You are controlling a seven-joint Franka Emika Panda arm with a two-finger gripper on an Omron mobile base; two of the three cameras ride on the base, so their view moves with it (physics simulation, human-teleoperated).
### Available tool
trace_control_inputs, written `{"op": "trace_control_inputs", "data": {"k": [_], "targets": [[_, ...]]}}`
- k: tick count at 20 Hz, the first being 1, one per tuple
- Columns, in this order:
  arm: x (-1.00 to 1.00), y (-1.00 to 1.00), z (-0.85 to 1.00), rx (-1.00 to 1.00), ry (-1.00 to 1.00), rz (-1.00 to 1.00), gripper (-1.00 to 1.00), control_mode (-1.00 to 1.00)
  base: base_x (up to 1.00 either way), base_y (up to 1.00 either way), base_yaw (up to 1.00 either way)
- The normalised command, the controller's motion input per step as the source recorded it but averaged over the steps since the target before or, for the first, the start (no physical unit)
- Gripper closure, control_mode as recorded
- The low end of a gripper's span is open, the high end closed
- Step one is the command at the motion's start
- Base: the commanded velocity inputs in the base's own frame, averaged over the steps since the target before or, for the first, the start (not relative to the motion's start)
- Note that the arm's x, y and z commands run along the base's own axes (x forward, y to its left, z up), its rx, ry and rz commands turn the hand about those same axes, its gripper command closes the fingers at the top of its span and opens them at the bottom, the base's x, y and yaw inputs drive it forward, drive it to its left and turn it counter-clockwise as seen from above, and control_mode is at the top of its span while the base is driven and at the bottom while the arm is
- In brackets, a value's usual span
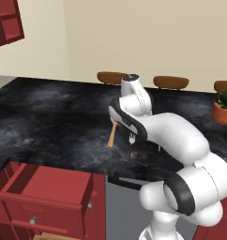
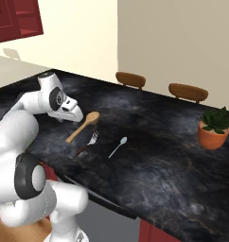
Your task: Organize the utensils by type. Pick up the wooden spoons from the counter and place them in the open cabinet. Then pick up the metallic utensils from the counter and place them in the open drawer.
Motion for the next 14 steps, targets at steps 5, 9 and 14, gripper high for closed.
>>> {"op": "trace_control_inputs", "data": {"k": [5,9,14], "targets": [[0.74,0.05,-0.26,0.14,0.05,-0.16,-1.00,-1.00,0.00,0.00,0.00],[0.50,0.04,-0.21,0.01,0.01,-0.02,-1.00,-1.00,0.00,0.00,0.00],[0.49,0.01,-0.40,0.00,0.00,0.00,-1.00,-1.00,0.00,0.00,0.00]]}}
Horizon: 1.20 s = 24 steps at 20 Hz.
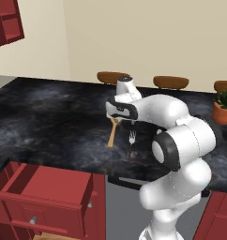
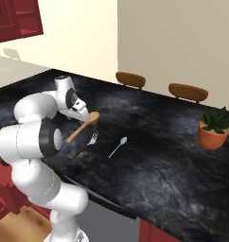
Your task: Organize the utensils by type. Pick up the wooden spoons from the counter and place them in the open cabinet. Then pick up the metallic utensils from the counter and place them in the open drawer.
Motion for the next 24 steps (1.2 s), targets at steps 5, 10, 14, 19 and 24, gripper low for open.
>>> {"op": "trace_control_inputs", "data": {"k": [5,10,14,19,24], "targets": [[0.45,0.05,-0.40,0.00,0.01,0.00,-1.00,-1.00,0.00,0.00,0.00],[0.26,0.04,-0.37,0.04,0.03,0.00,-1.00,-1.00,0.00,0.00,0.00],[0.20,0.02,-0.35,0.03,0.00,0.00,-1.00,-1.00,0.00,0.00,0.00],[0.20,0.08,-0.28,0.01,0.00,0.00,-1.00,-1.00,0.00,0.00,0.00],[0.27,0.13,-0.27,0.00,0.00,0.00,-1.00,-1.00,0.00,0.00,0.00]]}}
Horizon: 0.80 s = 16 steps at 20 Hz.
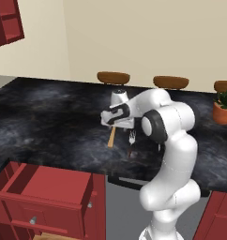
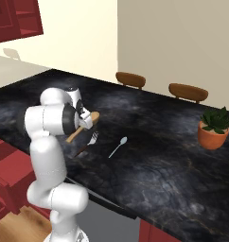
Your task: Organize the utensils by type. Pick up the wooden spoons from the counter and place them in the open cabinet. Then pick up the metallic utensils from the counter and place them in the open drawer.
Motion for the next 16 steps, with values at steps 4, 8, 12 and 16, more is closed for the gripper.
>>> {"op": "trace_control_inputs", "data": {"k": [4,8,12,16], "targets": [[0.18,0.09,-0.18,0.00,0.00,0.01,-1.00,-1.00,0.00,0.00,0.00],[0.12,0.00,-0.20,0.00,0.00,0.00,-1.00,-1.00,0.00,0.00,0.00],[0.14,0.00,-0.20,0.00,0.00,0.00,-1.00,-1.00,0.00,0.00,0.00],[0.17,0.00,-0.15,0.01,0.00,0.00,-1.00,-1.00,0.00,0.00,0.00]]}}
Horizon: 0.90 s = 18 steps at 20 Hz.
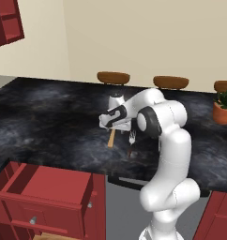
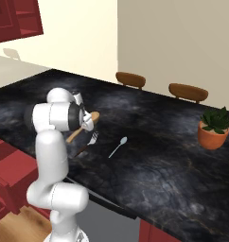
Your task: Organize the utensils by type. Pick up the wooden spoons from the counter and place them in the open cabinet. Then pick up the metallic utensils from the counter and place them in the open drawer.
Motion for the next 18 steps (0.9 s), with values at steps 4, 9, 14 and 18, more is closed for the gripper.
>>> {"op": "trace_control_inputs", "data": {"k": [4,9,14,18], "targets": [[0.14,0.03,-0.10,0.03,0.00,0.01,-1.00,-1.00,0.00,0.00,0.00],[0.09,0.07,-0.13,0.01,0.00,0.00,-1.00,-1.00,0.00,0.00,0.00],[0.04,0.06,-0.20,0.00,0.01,0.00,-1.00,-1.00,0.00,0.00,0.00],[0.00,-0.02,-0.16,0.00,0.02,0.00,1.00,-1.00,0.00,0.00,0.00]]}}
